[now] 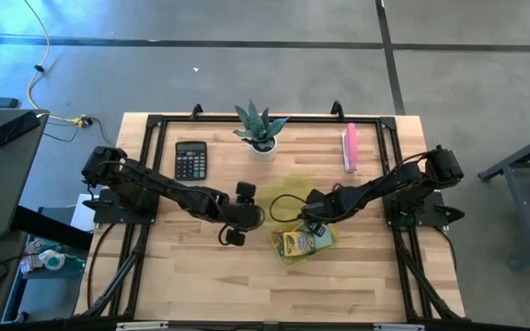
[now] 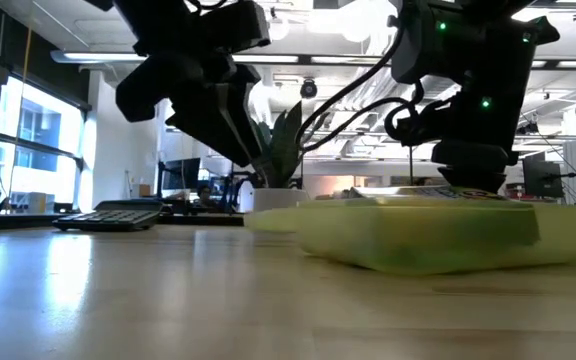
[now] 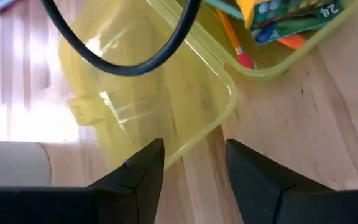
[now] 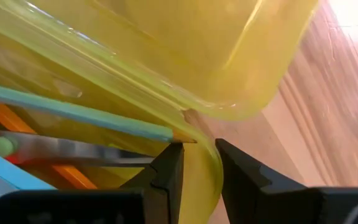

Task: Pack school essentials
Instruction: Close the yellow school supplies box

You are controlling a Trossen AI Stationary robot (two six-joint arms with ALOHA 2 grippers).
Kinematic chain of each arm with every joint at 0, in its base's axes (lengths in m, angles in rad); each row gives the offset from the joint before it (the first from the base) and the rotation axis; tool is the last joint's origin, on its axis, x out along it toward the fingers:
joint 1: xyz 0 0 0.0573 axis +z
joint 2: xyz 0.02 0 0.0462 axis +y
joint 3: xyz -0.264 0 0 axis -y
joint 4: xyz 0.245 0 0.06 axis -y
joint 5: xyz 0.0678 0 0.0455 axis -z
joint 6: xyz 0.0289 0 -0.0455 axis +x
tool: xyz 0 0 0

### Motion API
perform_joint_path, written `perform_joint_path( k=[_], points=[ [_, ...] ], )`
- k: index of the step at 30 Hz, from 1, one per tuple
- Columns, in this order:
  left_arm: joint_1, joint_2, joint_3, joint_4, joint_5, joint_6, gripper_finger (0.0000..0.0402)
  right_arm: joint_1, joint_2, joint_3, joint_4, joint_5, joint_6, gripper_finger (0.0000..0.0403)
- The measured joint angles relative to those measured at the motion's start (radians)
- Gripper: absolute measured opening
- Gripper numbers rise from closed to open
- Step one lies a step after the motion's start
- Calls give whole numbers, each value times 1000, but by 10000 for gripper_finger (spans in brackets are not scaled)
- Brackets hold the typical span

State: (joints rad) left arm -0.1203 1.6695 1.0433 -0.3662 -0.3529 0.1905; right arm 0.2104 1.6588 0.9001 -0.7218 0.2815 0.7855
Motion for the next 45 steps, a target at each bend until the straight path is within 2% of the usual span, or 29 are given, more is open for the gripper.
perform_joint_path(
  k=[8,11,14,18,20,30,37,45],
  points=[
    [0,0,6,-43,5,-58,160,0,0,0,14,5,0,83],
    [0,0,4,-89,79,-146,160,0,0,0,14,5,0,83],
    [0,11,-13,-54,184,-188,160,0,0,0,14,5,0,83],
    [11,20,-49,26,207,-235,160,0,0,1,15,5,0,83],
    [29,24,-56,7,209,-267,160,0,0,1,15,5,0,82],
    [131,114,-54,36,368,-330,144,0,-1,1,18,5,0,83],
    [156,184,-52,64,340,-338,120,0,-1,1,26,5,0,83],
    [180,192,-54,120,280,-347,109,0,-1,1,31,4,-4,83]
  ],
)
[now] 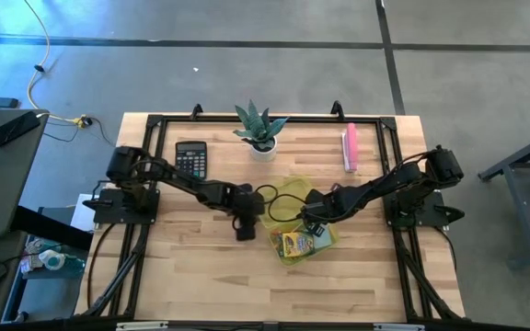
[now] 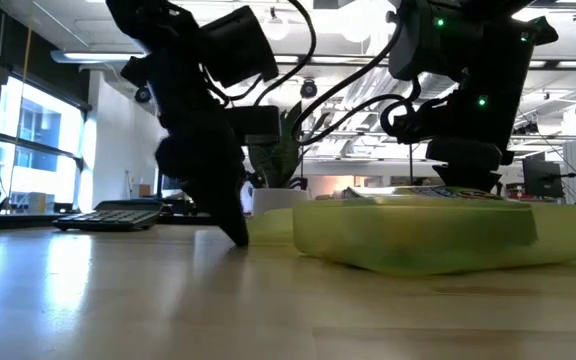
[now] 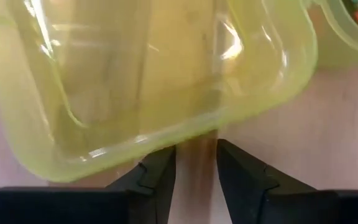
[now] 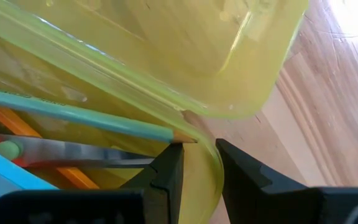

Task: Pack school essentials
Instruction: Close the yellow school supplies box

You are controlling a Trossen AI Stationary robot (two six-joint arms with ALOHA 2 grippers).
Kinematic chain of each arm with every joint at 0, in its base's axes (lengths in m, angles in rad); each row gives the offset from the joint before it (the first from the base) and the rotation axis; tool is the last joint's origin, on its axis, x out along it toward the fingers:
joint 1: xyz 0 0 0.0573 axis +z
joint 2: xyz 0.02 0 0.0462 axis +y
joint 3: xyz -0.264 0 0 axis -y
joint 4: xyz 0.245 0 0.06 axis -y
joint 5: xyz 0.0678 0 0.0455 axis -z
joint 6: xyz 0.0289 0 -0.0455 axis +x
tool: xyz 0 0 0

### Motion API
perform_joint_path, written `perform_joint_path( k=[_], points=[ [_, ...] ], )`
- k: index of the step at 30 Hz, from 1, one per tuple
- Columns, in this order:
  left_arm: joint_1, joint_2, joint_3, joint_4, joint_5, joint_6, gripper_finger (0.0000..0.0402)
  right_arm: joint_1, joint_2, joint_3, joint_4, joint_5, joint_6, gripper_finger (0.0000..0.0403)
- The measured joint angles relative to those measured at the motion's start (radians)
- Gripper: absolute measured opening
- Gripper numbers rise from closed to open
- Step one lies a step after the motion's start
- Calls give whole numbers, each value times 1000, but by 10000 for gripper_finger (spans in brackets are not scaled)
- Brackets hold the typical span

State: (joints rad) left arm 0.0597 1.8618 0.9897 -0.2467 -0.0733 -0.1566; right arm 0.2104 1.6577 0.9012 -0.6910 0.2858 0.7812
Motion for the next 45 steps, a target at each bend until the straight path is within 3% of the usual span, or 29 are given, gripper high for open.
perform_joint_path(
  k=[10,28,45],
  points=[
    [-26,10,-3,90,-219,86,90,0,0,0,-12,-5,-4,82],
    [-52,7,-3,115,-249,180,80,0,0,0,-20,-13,1,83],
    [-159,4,61,130,-545,365,80,0,0,0,-91,-1,93,83]
  ],
)
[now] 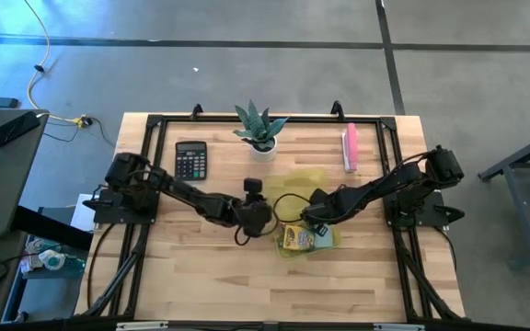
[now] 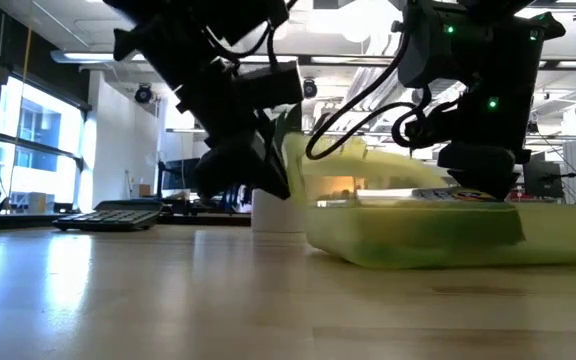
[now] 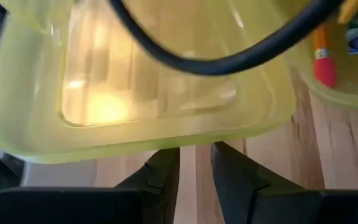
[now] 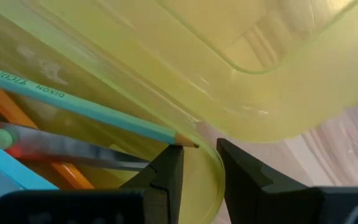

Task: Pack school essentials
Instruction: Close the yellow school supplies box

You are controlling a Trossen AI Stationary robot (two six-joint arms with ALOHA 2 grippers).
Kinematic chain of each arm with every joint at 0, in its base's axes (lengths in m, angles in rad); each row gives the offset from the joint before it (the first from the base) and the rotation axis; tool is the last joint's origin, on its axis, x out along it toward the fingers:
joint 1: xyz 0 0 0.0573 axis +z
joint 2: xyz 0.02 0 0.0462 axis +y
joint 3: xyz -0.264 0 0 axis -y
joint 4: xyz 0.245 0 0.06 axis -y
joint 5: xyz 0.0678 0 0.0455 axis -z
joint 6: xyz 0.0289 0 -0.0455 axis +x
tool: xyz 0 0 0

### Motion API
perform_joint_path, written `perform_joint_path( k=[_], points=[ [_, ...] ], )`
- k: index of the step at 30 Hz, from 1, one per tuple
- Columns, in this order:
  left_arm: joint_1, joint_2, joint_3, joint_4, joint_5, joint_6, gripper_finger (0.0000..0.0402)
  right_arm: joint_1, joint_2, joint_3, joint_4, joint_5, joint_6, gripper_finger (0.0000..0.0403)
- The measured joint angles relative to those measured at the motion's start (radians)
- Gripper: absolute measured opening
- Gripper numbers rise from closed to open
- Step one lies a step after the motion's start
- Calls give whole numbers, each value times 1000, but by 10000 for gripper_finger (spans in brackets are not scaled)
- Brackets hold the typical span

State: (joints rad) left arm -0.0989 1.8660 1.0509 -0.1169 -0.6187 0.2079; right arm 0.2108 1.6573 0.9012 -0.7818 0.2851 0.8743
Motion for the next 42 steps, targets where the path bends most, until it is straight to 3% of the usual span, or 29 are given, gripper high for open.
perform_joint_path(
  k=[10,21,30,35,42],
  points=[
    [-49,-1,47,3,-27,169,80,0,0,-1,-17,27,39,83],
    [-30,-1,61,50,100,316,80,-1,0,0,25,58,45,82],
    [-24,-1,62,60,106,335,80,-1,0,1,25,42,10,83],
    [-24,-1,62,57,106,335,80,-1,0,1,35,-15,12,106],
    [-24,0,61,55,106,335,80,-1,0,1,42,-57,8,170]
  ],
)
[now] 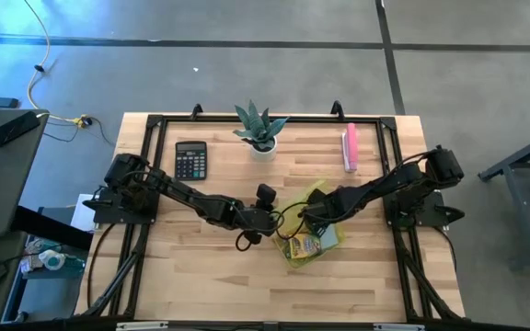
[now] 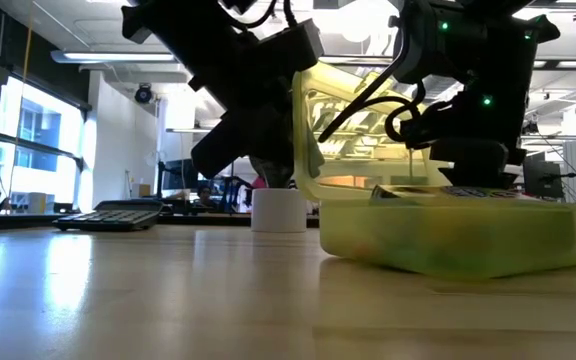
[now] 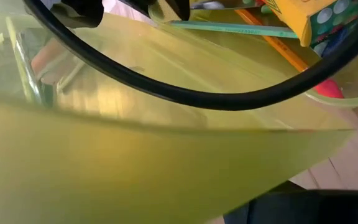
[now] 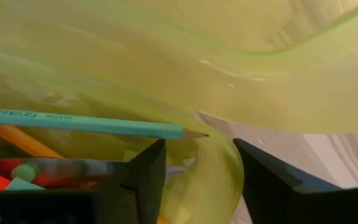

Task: Pack school essentials
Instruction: Close the yellow school supplies box

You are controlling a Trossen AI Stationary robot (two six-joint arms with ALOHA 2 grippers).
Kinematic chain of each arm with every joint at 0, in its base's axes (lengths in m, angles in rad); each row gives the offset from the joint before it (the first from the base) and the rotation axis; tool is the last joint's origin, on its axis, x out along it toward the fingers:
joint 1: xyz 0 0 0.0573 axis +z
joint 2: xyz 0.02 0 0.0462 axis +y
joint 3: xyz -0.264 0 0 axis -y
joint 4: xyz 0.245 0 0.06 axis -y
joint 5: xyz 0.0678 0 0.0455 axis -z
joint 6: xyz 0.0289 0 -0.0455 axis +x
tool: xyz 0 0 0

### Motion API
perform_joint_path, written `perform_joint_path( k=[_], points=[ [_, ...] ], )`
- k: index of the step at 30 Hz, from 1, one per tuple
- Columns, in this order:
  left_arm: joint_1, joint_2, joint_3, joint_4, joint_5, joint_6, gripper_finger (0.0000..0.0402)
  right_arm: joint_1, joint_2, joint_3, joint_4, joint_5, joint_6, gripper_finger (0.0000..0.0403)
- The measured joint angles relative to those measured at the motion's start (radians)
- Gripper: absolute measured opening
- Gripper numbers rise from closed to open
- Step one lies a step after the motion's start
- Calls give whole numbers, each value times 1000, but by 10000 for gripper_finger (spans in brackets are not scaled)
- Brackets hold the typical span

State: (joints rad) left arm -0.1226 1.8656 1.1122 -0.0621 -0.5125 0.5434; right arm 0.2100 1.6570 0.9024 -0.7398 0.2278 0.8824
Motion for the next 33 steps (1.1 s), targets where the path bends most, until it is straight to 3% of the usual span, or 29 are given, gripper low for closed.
perform_joint_path(
  k=[8,15,33],
  points=[
    [1,1,0,0,-1,0,80,0,0,0,-35,-12,4,223],
    [1,1,-1,0,-2,0,80,0,-16,0,-49,-18,7,224],
    [1,1,-2,1,-30,25,80,31,-210,0,-92,14,45,224]
  ],
)
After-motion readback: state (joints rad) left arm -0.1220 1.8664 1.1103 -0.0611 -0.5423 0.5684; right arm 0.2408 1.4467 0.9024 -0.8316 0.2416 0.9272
